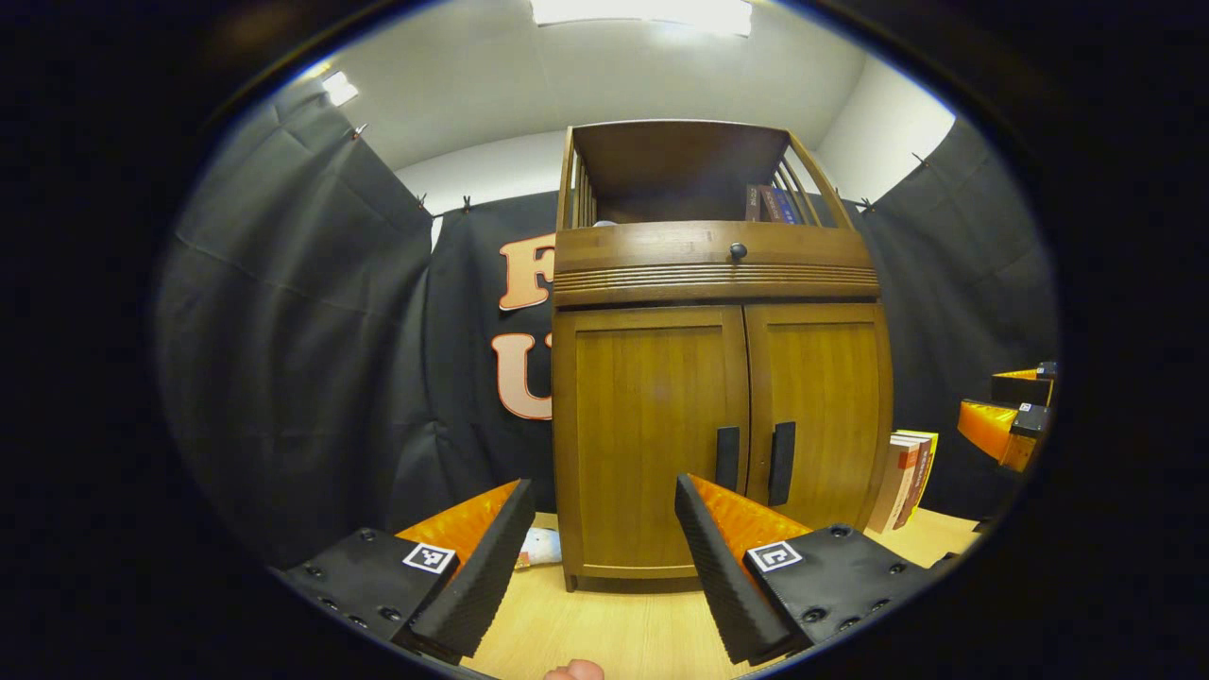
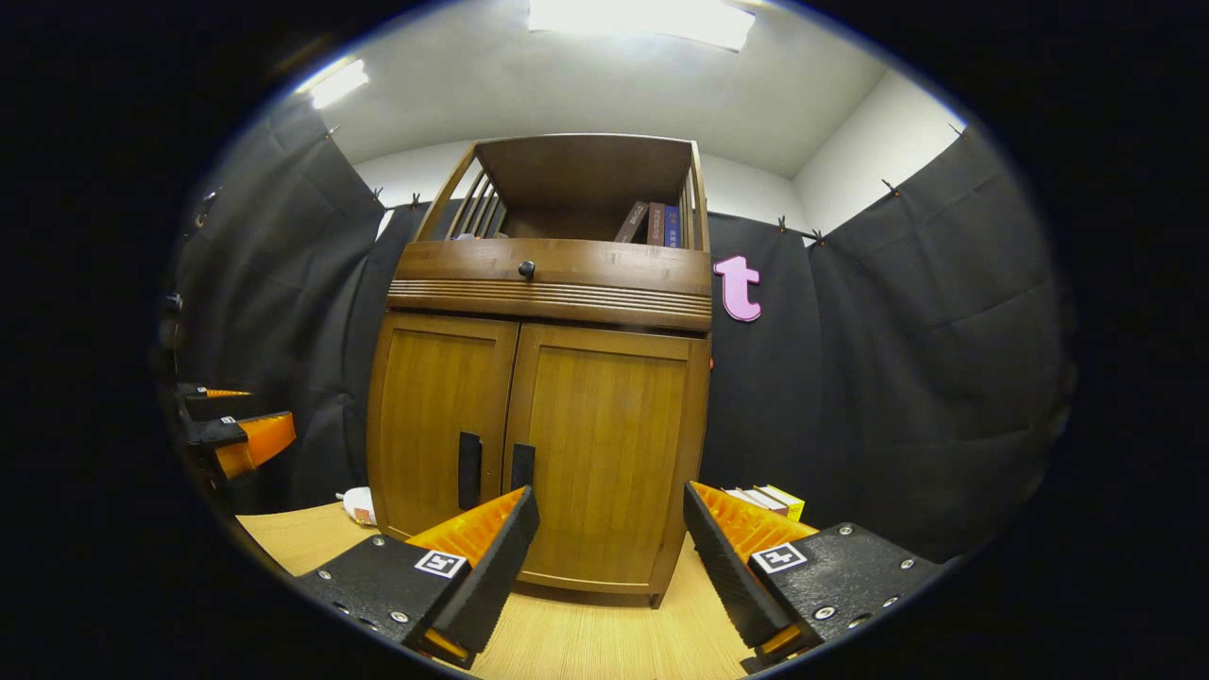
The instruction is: Open the right door of the double-door shoe cabinet with the right hand, and open the left door with the left hand.
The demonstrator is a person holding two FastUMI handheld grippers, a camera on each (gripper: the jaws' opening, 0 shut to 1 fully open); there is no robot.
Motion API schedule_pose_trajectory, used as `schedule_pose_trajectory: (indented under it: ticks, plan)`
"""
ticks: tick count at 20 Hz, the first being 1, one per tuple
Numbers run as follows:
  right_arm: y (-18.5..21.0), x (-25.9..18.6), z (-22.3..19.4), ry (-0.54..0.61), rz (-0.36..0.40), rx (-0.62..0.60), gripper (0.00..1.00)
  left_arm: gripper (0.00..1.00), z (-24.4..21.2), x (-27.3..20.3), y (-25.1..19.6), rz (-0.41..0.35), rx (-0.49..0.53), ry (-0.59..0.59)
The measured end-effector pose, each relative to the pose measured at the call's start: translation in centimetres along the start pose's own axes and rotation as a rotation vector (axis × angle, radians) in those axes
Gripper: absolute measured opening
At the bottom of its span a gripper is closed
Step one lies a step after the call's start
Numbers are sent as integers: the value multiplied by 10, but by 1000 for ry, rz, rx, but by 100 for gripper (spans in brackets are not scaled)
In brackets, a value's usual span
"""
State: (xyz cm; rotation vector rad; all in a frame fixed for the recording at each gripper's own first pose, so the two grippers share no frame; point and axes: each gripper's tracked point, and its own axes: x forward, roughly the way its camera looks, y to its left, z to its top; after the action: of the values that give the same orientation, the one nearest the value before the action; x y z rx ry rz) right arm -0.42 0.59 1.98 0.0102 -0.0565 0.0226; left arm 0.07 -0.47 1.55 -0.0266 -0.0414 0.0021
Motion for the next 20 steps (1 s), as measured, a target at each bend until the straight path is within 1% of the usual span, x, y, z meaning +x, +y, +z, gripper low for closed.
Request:
schedule_pose_trajectory:
  ticks: [1,2,3,6,7,8,9,10,11,12,13,14,17,18,19,20]
  plan:
    - [0,-1,-1,1,-2,1,94,94,-2,0,-1,-2,-1,3]
    - [0,-1,-2,0,-5,3,98,96,-1,-2,-1,-2,4,3]
    - [-1,-2,-3,3,-7,6,94,94,-1,-1,-1,-4,9,-1]
    - [0,-4,-7,10,-12,16,94,96,1,0,-3,-14,12,-6]
    - [-1,-3,-5,5,-14,17,94,95,2,0,-4,-17,11,-7]
    - [-1,-3,-4,0,-16,16,98,94,2,1,-5,-21,9,-6]
    - [-2,-2,-4,-3,-17,15,94,94,2,1,-5,-24,6,-6]
    - [-2,0,-3,-4,-15,19,98,94,2,0,-6,-25,3,-3]
    - [1,2,-3,-6,-10,28,94,94,1,-1,-5,-24,2,-1]
    - [4,4,-3,-5,-3,37,94,96,0,-1,-4,-22,-1,0]
    - [5,7,-4,-4,3,41,94,96,0,-2,-2,-19,-4,0]
    - [7,10,-3,-3,9,39,94,94,-1,-3,-1,-14,-7,1]
    - [17,21,-8,15,29,19,94,94,-4,-5,5,-3,-14,8]
    - [20,23,-11,23,38,24,98,94,-3,-6,9,3,-15,7]
    - [27,29,-12,25,53,28,94,94,-4,-6,11,11,-16,8]
    - [31,35,-11,23,65,23,94,94,-5,-6,12,13,-18,10]
